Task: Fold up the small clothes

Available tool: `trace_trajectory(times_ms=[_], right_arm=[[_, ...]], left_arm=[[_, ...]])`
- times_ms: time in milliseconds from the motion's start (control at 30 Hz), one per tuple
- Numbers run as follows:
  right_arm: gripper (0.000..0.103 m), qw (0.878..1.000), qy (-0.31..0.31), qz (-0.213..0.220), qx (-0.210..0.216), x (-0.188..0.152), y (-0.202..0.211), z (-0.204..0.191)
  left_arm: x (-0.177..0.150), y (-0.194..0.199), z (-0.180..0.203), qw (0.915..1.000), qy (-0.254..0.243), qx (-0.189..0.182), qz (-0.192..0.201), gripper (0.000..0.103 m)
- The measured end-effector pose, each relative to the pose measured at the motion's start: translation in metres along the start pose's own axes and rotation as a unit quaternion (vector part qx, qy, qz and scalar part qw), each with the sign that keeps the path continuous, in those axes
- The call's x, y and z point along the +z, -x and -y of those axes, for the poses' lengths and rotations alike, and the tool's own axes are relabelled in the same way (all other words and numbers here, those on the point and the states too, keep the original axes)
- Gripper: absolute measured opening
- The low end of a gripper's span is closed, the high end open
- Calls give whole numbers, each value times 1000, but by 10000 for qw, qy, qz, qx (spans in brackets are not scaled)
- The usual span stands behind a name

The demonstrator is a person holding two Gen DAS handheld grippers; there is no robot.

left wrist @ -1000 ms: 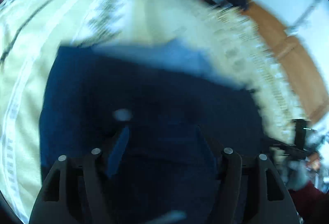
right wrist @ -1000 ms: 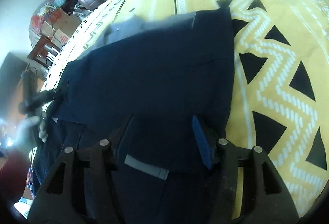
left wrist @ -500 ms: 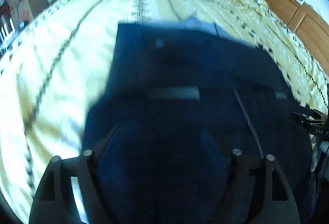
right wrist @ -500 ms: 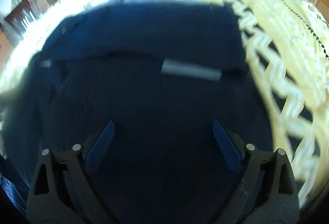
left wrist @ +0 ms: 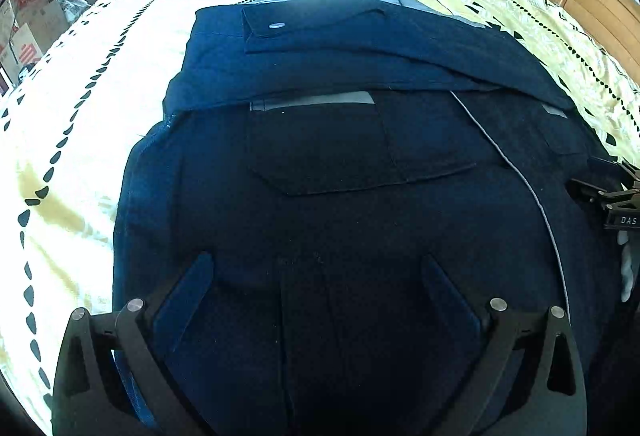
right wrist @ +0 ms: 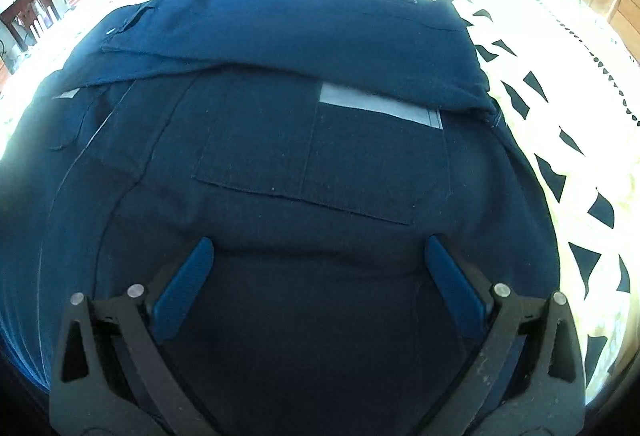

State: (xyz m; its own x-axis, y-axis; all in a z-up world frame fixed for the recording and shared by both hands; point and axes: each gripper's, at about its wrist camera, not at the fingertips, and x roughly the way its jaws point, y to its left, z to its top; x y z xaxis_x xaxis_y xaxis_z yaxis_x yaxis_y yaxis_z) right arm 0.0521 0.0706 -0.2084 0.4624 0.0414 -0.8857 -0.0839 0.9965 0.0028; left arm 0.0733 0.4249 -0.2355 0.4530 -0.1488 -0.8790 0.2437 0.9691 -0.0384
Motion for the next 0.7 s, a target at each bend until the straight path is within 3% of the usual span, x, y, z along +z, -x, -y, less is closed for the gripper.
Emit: trace_trajectory(times_ms=[300,700], right_arm=[[103,9995,-115,279,14,-3,1,0],[103,9999,9,116,99,-2,-1,-1]], left_arm=[[0,-2,-1,10000,17,-25,6,103],[3,0,-7,9996,174,-200,115,103]])
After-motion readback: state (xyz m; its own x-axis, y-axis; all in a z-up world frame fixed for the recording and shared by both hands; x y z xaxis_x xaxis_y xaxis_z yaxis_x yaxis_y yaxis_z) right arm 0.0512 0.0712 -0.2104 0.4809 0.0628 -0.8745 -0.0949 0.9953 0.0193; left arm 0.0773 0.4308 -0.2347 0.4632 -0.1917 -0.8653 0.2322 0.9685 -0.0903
